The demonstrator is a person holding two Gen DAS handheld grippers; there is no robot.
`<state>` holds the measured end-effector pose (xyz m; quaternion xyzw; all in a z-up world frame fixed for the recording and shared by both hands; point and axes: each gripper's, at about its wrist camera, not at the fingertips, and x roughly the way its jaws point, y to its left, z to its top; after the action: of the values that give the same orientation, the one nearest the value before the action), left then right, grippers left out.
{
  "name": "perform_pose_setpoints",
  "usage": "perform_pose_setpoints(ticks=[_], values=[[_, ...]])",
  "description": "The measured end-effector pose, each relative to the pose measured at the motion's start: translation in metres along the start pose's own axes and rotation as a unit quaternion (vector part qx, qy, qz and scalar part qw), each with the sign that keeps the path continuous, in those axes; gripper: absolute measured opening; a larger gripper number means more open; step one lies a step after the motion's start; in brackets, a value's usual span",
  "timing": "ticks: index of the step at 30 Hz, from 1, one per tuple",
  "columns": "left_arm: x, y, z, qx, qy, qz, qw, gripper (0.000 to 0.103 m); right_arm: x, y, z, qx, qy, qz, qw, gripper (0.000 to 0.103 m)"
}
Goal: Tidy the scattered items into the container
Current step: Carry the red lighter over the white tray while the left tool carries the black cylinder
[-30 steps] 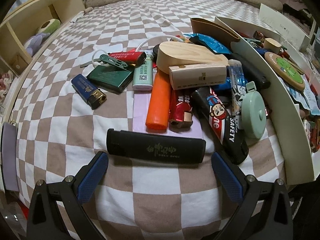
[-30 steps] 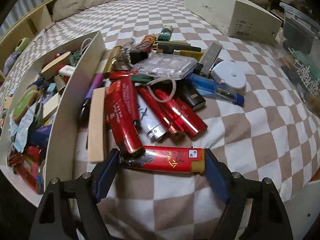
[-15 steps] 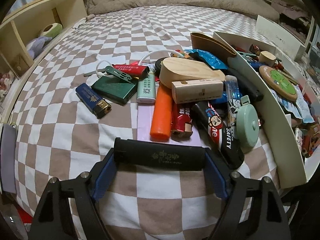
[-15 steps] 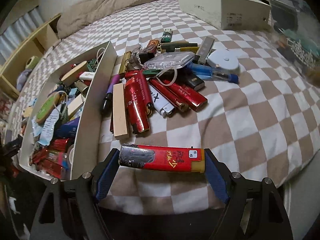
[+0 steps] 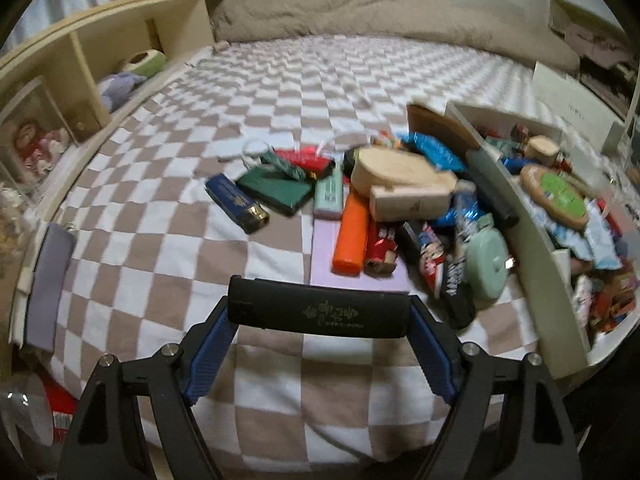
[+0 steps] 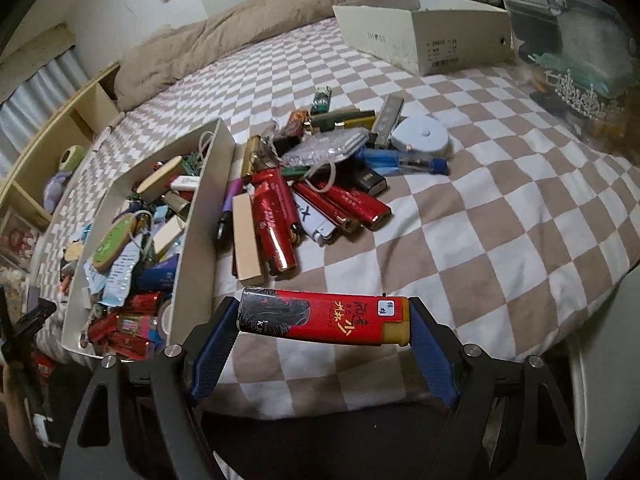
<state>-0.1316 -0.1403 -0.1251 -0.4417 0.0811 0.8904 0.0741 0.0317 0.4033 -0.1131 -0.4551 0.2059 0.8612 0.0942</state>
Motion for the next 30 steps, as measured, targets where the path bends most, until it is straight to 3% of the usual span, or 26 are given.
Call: perform_pose_setpoints(ticks=[4, 10, 25, 30], values=[[-0.032, -0.008, 0.001, -0.007, -0.038, -0.004, 0.9992, 0.083, -0.008, 0.01, -0.002, 0.003, -0.004, 0.036, 0.999, 0.082], [-0.066, -0.034, -0.001, 0.0, -0.066, -0.05, 0.9965, 0.083, -0.02, 0.038, -0.009, -0.019, -0.018, 0.075, 0.997, 0.082], [-0.097, -0.118, 0.006, 0.003, -0.115, -0.128, 0.985, 0.083, -0.036, 0.098, -0.006, -0.03, -0.052, 0.185, 0.981, 0.082], [-0.092, -0.141, 0.007, -0.01, -0.108, -0.144, 0.9836, 0.083, -0.029, 0.116, -0.006, -0.038, -0.047, 0.198, 0.978, 0.082]])
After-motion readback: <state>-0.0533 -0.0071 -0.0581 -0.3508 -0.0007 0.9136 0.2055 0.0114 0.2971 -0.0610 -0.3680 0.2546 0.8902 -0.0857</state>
